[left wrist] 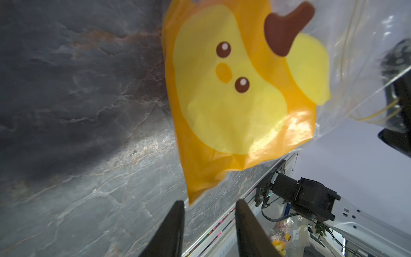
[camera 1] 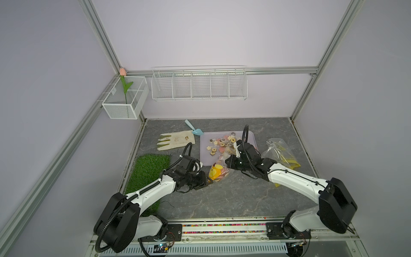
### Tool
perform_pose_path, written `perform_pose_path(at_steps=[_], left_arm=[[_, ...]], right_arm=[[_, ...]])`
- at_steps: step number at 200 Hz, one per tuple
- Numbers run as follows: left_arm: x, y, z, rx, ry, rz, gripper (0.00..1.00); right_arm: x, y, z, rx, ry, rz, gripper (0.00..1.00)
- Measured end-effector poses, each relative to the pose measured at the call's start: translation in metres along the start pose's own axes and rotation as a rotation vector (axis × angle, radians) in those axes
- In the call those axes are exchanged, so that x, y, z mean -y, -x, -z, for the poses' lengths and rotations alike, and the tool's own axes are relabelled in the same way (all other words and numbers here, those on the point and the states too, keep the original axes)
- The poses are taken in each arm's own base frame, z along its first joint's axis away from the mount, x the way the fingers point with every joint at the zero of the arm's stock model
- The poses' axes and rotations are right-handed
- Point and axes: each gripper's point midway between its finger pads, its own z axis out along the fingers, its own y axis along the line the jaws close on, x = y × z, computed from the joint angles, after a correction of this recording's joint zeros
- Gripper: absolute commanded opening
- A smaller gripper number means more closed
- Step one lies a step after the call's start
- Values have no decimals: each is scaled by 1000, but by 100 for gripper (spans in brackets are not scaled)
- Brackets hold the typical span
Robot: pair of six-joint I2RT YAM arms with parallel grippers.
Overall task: Pour cookies out of the ziploc bag
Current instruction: 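Pour the cookies out of the ziploc bag onto the tray.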
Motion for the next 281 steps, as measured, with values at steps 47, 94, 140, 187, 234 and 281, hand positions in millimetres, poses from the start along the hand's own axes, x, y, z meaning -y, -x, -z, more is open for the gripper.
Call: perform_pose_path(at_steps=[47,94,140,187,234,281], left_arm=[[-7,-2,-5,-34,38,-17,40],[-11,-5,-8,-52,53,-16,39],[-2,2,-13,-20,10,-21,29],[-2,2,-16,-13,-2,-8,6],[-3,0,-12,-13,10,-5,0],[14,12,18,48,4,-14,0]], right_arm=[[0,0,0,0,0,0,7],[0,0,0,0,0,0,6],[0,0,0,0,0,0,7],[0,0,0,0,0,0,6],[-1,0,1,-5,2,1,7],[-27,11,13,-26,41,75,6]])
